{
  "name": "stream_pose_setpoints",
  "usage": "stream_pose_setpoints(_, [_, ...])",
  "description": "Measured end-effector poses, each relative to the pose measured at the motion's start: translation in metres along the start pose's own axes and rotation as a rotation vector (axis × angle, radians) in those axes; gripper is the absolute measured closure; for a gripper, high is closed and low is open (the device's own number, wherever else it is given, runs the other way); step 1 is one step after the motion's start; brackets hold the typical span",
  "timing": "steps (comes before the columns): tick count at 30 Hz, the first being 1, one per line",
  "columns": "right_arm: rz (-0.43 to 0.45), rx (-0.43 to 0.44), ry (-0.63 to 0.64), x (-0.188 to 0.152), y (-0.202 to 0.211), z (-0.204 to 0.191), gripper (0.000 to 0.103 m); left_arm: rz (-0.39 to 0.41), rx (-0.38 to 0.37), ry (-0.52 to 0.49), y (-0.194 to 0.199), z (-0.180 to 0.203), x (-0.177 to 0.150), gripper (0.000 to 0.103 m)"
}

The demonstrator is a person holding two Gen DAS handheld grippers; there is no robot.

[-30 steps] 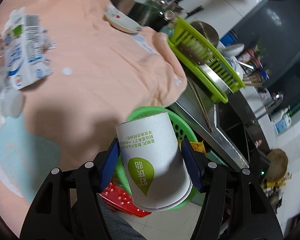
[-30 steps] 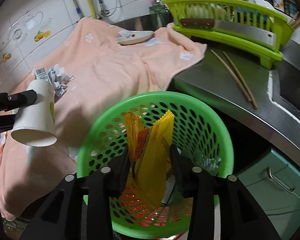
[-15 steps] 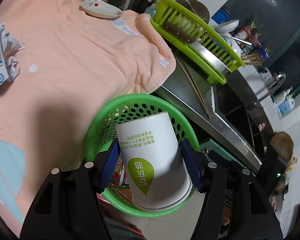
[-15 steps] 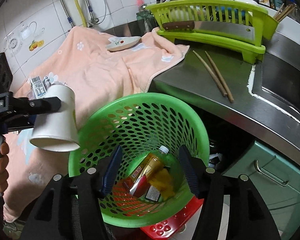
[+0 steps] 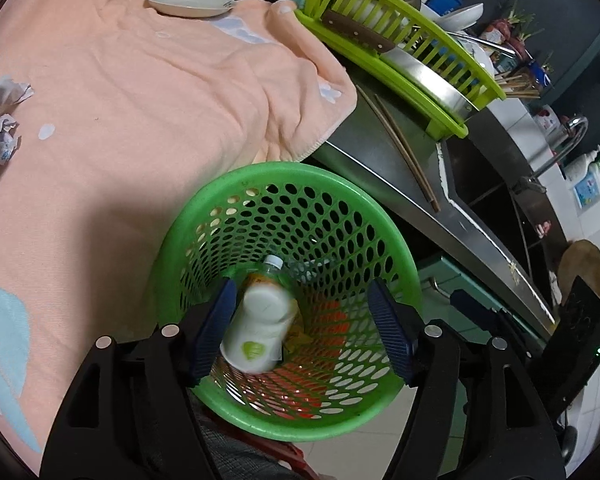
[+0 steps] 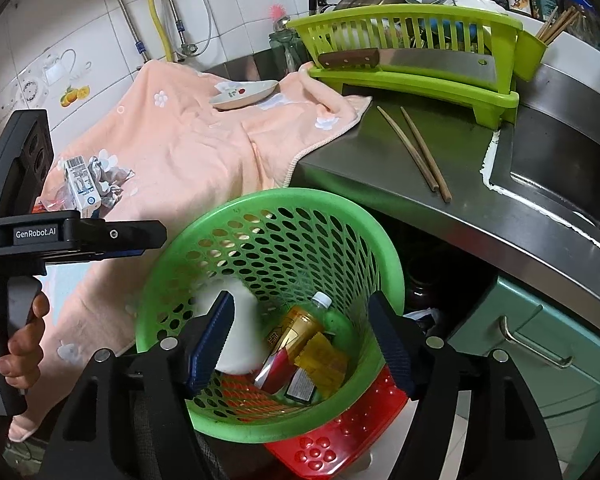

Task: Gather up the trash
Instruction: 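Drop the white paper cup into the green basket with the left tool, then move both tools back over the remaining trash on the towel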

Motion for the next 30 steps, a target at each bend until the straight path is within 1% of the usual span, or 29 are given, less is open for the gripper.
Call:
stream_pose_setpoints(3, [0.003, 0.003, 0.007, 0.001, 0.001, -0.002, 0.036, 0.007, 0.011, 0.002, 0.003, -0.003, 0.001, 0.03])
stream_pose_setpoints(7, [0.007, 0.012, 0.022, 0.006, 0.001, -0.008, 0.035, 0.022, 0.021, 0.008, 0.012, -0.011, 0.002, 0.03])
stream_pose_setpoints(10, [0.013, 0.023, 0.041, 0.011, 0.0, -0.018, 0.032, 0.057, 0.034, 0.017, 0.026, -0.02, 0.005, 0.03])
stream_pose_setpoints(14, [0.014, 0.046, 0.069, 0.018, -0.005, -0.035, 0.032, 0.104, 0.063, 0.038, 0.048, -0.038, 0.008, 0.029])
stream_pose_setpoints(23, [0.017, 0.109, 0.142, 0.032, -0.015, -0.082, 0.03, 0.212, 0.123, 0.121, 0.101, -0.087, 0.013, 0.029])
stream_pose_setpoints(30, [0.015, 0.172, 0.197, 0.044, -0.024, -0.123, 0.03, 0.298, 0.198, 0.228, 0.15, -0.144, 0.009, 0.029])
Point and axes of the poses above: each gripper's, at about its wrist camera, not at the fingertips, and y roughly against the way its jaws point, z to its right, x to its top, the point moved 6 cm from there along -y, roughly the way its jaws point, and after that the axes turned 1 degree about z, right-handed, at the moved point
